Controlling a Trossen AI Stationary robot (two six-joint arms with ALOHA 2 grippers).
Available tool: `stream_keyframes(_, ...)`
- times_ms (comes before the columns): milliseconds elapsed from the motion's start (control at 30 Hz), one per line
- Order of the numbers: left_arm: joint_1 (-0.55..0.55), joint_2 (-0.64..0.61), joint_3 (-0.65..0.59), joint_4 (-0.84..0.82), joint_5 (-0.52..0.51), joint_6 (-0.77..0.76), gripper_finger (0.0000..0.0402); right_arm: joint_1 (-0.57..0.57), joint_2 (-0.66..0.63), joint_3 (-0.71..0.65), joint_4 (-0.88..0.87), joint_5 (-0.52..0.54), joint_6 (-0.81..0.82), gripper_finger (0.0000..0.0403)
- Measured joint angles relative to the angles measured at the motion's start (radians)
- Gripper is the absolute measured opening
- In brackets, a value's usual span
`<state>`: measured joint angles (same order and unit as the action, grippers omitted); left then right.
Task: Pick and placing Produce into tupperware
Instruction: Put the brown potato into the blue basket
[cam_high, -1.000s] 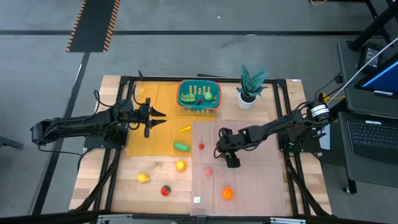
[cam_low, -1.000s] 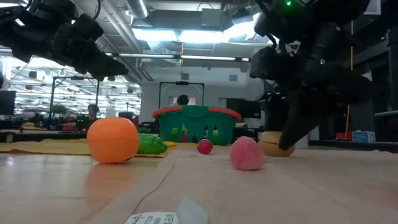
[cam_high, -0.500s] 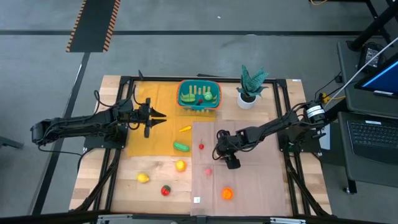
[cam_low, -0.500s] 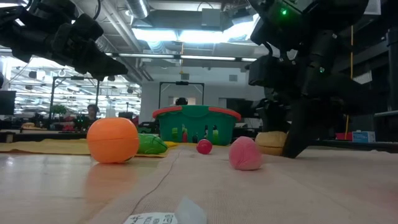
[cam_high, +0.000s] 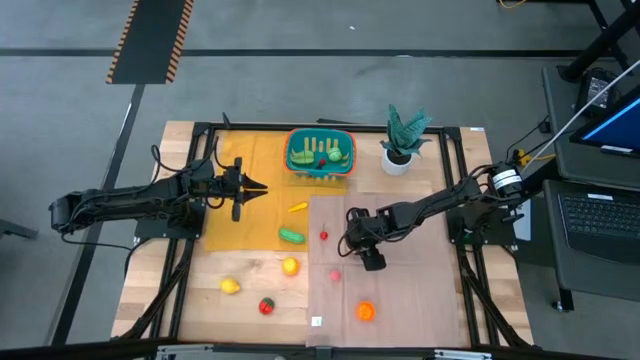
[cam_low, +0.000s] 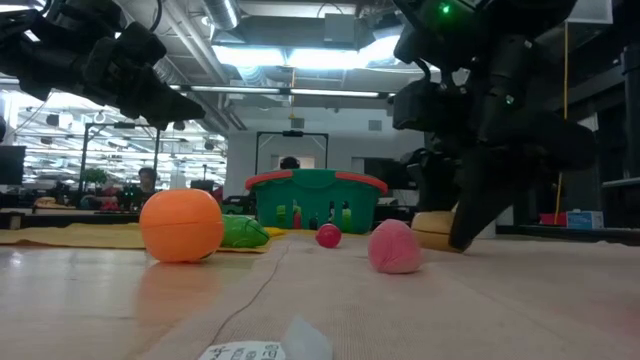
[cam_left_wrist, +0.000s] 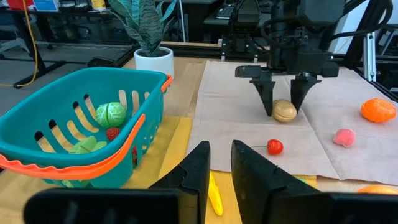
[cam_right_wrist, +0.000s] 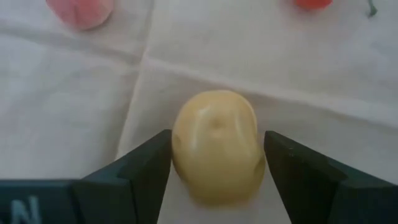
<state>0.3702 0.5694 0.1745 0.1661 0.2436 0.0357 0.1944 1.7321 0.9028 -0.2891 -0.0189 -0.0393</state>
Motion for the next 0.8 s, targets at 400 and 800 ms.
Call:
stream_keyframes(400, 0.000, 0.000, 0.000, 0.000, 0.000, 0.000, 0.0033, -0.002, 0.000, 0.000, -0.001, 0.000, 0.002, 0.0255)
stream_keyframes(800, 0.000, 0.000, 0.000, 0.000, 0.000, 0.000, 0.0012, -0.002, 0.000, -0.001, 0.004, -0.001, -0.012, 0.0223)
